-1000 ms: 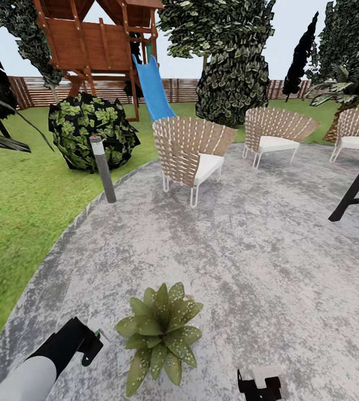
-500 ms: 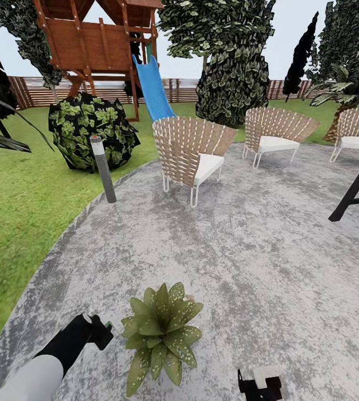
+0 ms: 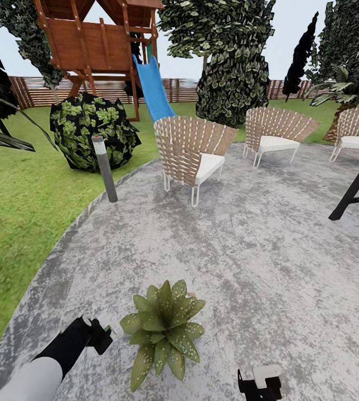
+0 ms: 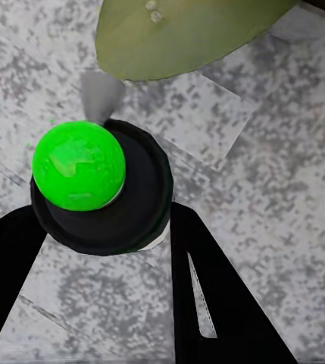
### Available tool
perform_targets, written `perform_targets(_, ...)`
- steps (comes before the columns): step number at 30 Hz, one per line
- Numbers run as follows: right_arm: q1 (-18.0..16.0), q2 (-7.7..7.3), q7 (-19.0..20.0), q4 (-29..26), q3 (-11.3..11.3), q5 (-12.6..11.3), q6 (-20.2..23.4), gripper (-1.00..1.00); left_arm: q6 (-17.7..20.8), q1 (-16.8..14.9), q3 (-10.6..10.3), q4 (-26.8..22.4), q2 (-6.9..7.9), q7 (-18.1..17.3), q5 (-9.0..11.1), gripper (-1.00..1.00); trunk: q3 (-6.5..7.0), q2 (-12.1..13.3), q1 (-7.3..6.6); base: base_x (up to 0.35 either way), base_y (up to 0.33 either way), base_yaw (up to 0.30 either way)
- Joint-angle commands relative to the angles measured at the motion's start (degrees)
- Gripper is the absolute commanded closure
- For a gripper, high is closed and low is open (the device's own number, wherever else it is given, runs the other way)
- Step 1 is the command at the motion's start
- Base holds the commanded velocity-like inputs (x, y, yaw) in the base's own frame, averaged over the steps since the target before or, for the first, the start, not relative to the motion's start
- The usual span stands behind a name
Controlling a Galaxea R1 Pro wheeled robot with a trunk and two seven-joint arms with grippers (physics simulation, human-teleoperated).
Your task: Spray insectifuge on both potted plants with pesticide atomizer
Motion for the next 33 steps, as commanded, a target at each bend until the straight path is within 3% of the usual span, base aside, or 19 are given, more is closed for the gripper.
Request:
perform_targets(1, -0.04, 0.01, -0.34, 0.06, 0.5, -0.24, -0.11, -1.0, 0.19, 0.52, 0.21, 0.4, 0.02, -0.48, -0.35, 1.0, -0.05, -0.02, -0.01, 0.0, 0.0, 0.0)
perform_targets(5, -0.04, 0.01, -0.35, 0.06, 0.51, -0.24, -0.11, -1.0, 0.18, 1.24, 0.23, 1.28, 0.59, -1.45, -1.12, 1.0, -0.05, -0.02, -0.01, 0.0, 0.0, 0.0)
perform_targets(8, -0.04, 0.08, -0.35, 0.06, 0.51, -0.24, -0.11, -1.0, 0.25, 1.26, 0.27, 1.01, 0.71, -7.73, -1.8, 1.0, -0.05, -0.02, -0.01, 0.0, 0.0, 0.0)
perform_targets(10, -0.04, 0.09, -0.35, 0.06, 0.51, -0.24, -0.11, -1.0, 0.36, 1.2, 0.51, 0.39, 0.79, -9.19, -1.94, 1.0, -0.05, -0.02, -0.01, 0.0, 0.0, 0.0)
perform_targets(15, -0.01, 0.1, -0.35, 0.06, 0.51, -0.25, -0.11, -1.0, 0.42, 0.95, 0.86, 0.14, 0.78, -9.33, -1.89, 1.0, -0.05, -0.02, -0.01, 0.0, 0.0, 0.0)
perform_targets(19, -0.04, 0.31, -0.35, 0.06, 0.51, -0.32, -0.11, -1.0, 0.36, 0.91, 1.04, 0.11, 1.78, -8.47, -1.88, 1.0, -0.05, -0.02, -0.01, -0.008, -0.005, 0.0)
perform_targets(31, -0.01, 0.34, -0.35, 0.06, 0.51, -0.33, -0.11, -1.0, 0.34, 0.75, 1.07, 0.11, 1.82, -8.27, -1.37, 1.0, -0.05, -0.02, -0.01, -0.235, 0.074, -0.058)
perform_targets(33, -0.04, 0.36, -0.35, 0.05, 0.51, -0.33, -0.11, -1.0, 0.28, 0.81, 1.08, 0.11, 1.68, -5.32, -1.29, 1.0, -0.05, -0.02, -0.01, -0.002, 0.046, -0.002)
